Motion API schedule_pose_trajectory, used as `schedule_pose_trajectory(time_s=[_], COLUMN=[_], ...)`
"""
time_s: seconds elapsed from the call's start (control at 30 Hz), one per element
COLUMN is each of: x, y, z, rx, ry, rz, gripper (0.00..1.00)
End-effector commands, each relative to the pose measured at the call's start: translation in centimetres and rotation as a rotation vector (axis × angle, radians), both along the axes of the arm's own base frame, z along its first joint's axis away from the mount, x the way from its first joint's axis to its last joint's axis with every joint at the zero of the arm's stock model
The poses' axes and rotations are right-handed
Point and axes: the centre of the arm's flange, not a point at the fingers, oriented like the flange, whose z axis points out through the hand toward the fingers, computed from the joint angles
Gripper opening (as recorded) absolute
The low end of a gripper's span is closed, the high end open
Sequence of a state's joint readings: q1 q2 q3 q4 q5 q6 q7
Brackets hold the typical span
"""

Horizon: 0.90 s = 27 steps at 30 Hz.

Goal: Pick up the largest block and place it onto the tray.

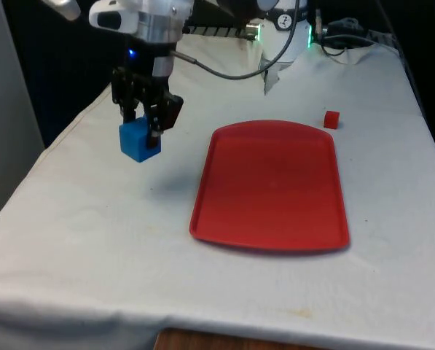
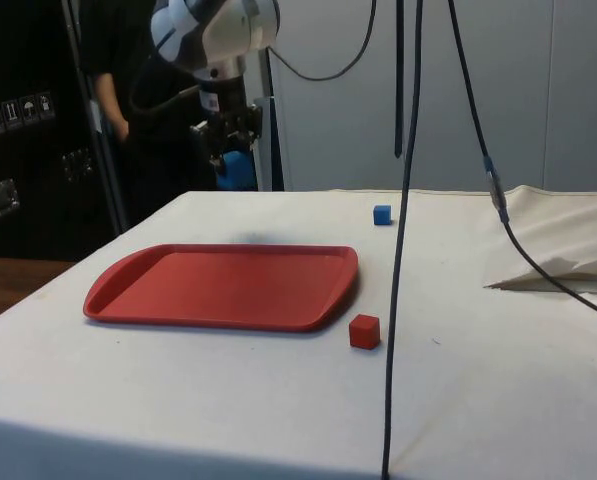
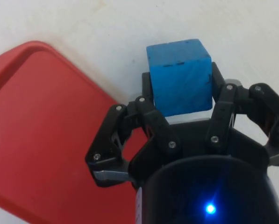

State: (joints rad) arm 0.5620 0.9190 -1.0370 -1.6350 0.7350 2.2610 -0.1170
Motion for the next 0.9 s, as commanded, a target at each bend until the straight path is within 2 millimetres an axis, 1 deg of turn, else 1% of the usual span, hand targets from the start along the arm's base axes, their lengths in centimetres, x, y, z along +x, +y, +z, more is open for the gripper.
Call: schedule_pose_trajectory(time_s=[0.0, 0.17, 0.2, 0.27, 0.3, 0.33, 0.37, 0.5, 0.6, 0.63, 0.77, 0.8, 0.87], x=[-0.2, -0.1, 0.0, 0.0, 0.1, 0.2, 0.1, 0.3, 0.4, 0.6, 0.7, 0.7, 0.9], y=[0.0, 0.9, 1.3, 1.4, 1.9, 1.7, 2.1, 3.4, 4.2, 4.0, 5.6, 5.6, 6.4], z=[0.7, 2.1, 2.6, 2.8, 3.4, 3.1, 3.6, 4.7, 5.3, 5.1, 6.2, 6.2, 6.6], rx=[-0.002, 0.002, 0.002, 0.002, 0.004, 0.006, 0.004, 0.005, 0.006, 0.007, 0.005, 0.005, 0.005], ry=[0.001, -0.003, -0.004, -0.005, -0.006, -0.008, -0.006, -0.009, -0.010, -0.012, -0.013, -0.013, -0.014], rz=[0.000, 0.003, 0.003, 0.004, 0.005, 0.007, 0.004, 0.006, 0.007, 0.009, 0.007, 0.007, 0.005], gripper=[0.01, 0.01, 0.01, 0.01, 0.01, 0.01, 0.01, 0.01, 0.01, 0.01, 0.01, 0.01, 0.01])
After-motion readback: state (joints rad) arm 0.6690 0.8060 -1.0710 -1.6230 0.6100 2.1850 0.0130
